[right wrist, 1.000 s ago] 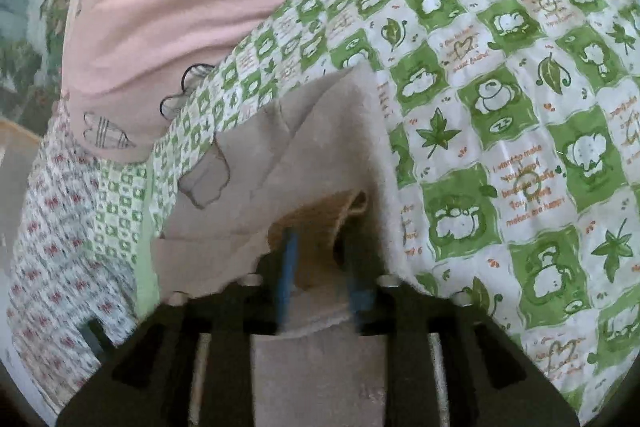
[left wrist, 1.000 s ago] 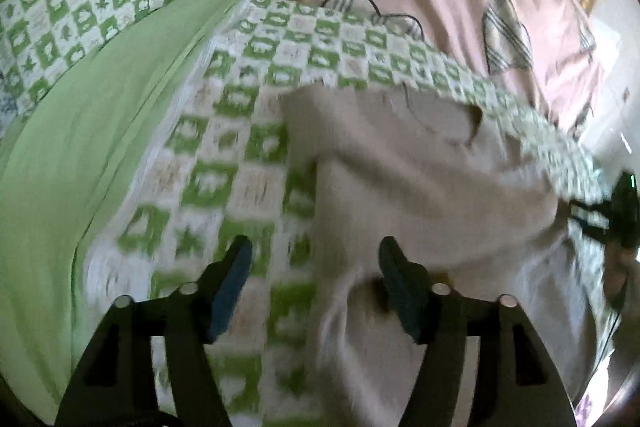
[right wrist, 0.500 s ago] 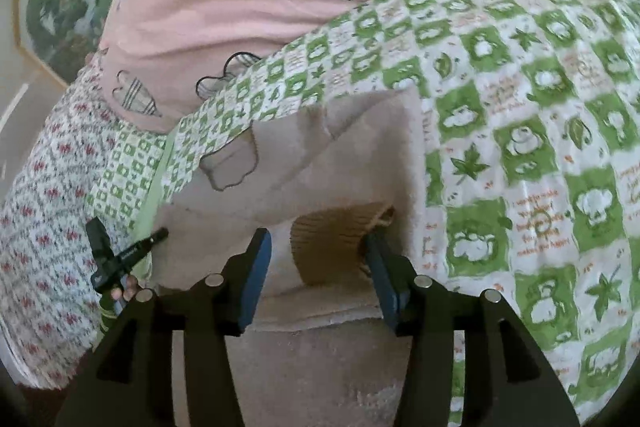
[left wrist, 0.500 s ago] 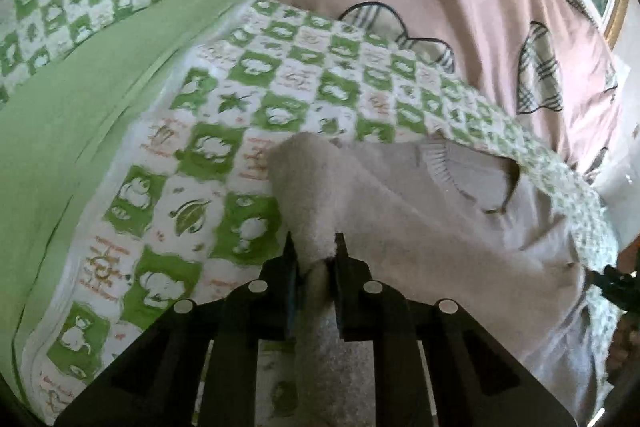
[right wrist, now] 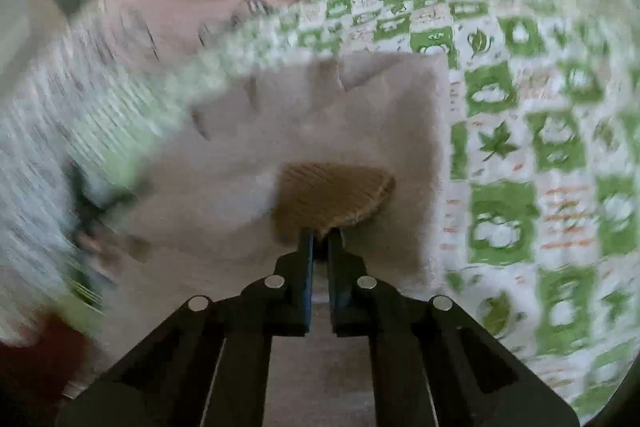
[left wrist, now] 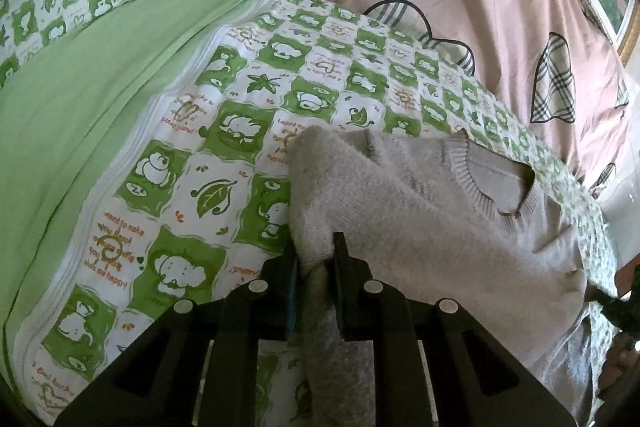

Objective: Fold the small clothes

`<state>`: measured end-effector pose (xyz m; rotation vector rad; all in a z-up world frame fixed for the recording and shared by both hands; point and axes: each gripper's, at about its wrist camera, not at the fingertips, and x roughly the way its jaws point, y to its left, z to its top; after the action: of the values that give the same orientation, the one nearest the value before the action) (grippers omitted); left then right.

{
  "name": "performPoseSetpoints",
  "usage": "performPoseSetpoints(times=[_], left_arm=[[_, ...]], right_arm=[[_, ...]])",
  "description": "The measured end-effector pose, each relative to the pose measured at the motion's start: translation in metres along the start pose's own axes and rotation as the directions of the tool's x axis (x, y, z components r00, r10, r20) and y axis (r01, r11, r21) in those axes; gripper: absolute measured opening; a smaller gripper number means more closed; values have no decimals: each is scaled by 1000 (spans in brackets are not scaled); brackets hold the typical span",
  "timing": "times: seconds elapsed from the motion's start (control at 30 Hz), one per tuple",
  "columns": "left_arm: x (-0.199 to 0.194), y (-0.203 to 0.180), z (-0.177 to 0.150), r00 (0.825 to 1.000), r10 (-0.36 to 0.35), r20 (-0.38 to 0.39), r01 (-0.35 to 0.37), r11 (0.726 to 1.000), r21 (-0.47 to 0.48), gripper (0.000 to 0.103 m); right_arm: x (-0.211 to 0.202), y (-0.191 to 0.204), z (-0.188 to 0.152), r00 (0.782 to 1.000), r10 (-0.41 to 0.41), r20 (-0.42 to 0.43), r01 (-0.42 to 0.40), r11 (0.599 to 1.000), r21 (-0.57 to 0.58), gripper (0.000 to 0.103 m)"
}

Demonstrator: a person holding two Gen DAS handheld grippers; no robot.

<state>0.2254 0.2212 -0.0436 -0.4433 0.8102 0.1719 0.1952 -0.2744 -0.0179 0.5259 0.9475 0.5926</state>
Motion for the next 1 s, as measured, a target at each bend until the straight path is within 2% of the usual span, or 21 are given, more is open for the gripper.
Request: performPoseSetpoints(times=[0.03,0.1,0.13,0.17,0.23,0.3,0.37,0.4,0.43,0.47,0.53,0.6,0.63,0.67,0.7,0.73,0.77,0.87,0.9,0.93,1.0], left_arm=[[1,1,0,1000,-1,-4,1,1000,-6,14],[1,2,0,1000,2,-10,-2,1000,-7,18],[0,0,0,1000,13,-16,-13,1000,3,21],[-3,-1,-1,1000,23,-21,-23,1000,15,23],[-19,-4,-8,999,30,-16,-29,999,44,24],[-36,-3,-16,1000,13,-15,-12,998,58,41],[-55,1,-32,1000,2,-18,-1,998,60,53],[-63,3,-40,1000,-6,-22,8,998,61,57],[-69,4,-51,999,-17,-33,19,998,65,58],[-73,5,-60,999,-20,-47,23,997,70,58],[-73,6,-78,995,-22,-96,30,996,84,59],[-70,3,-91,993,-15,-118,28,994,104,59],[-69,0,-96,993,0,-114,14,993,117,59],[-69,-2,-98,994,14,-107,0,992,127,57],[-68,-5,-98,994,24,-103,-10,991,134,49],[-68,-7,-97,994,26,-103,-12,991,133,37],[-68,-7,-96,994,8,-109,5,992,123,11],[-78,-11,-96,996,-3,-91,14,993,121,9],[-83,-12,-97,997,-4,-83,14,992,125,9],[-85,-11,-101,996,-3,-91,14,993,121,9],[-81,-5,-105,988,41,-147,-25,993,114,13]], right_arm=[[-8,-9,4,997,71,32,-73,995,75,2],[-18,-23,7,990,120,68,-131,975,180,2],[-21,-26,8,994,90,69,-102,975,197,2],[-22,-22,9,998,7,60,-16,988,156,4],[-19,-15,8,990,-136,31,132,986,106,4],[-15,-13,3,990,-138,-3,138,985,100,5],[-11,-9,-3,990,-140,-9,140,987,79,24],[-10,-6,-5,988,-152,-5,152,986,63,45],[-7,-3,-7,986,-168,0,168,985,46,58],[-1,1,-8,982,-187,-5,187,982,26,58],[13,6,-8,977,-212,-26,212,977,1,58],[25,8,-9,974,-221,-41,220,975,-19,50],[33,11,-9,970,-234,-59,232,972,-28,24],[37,13,-9,969,-234,-79,232,972,-34,12],[37,15,-9,973,-217,-80,215,976,-32,12],[32,20,-9,979,-192,-65,190,981,-38,11],[26,26,-9,984,-169,-47,167,985,-46,11],[-3,35,-9,996,-91,21,92,995,-35,11],[-8,34,-8,994,-105,27,105,994,-27,11],[-10,33,-9,987,-158,18,159,987,-31,11],[0,26,-13,969,-241,-48,239,970,-49,11]])
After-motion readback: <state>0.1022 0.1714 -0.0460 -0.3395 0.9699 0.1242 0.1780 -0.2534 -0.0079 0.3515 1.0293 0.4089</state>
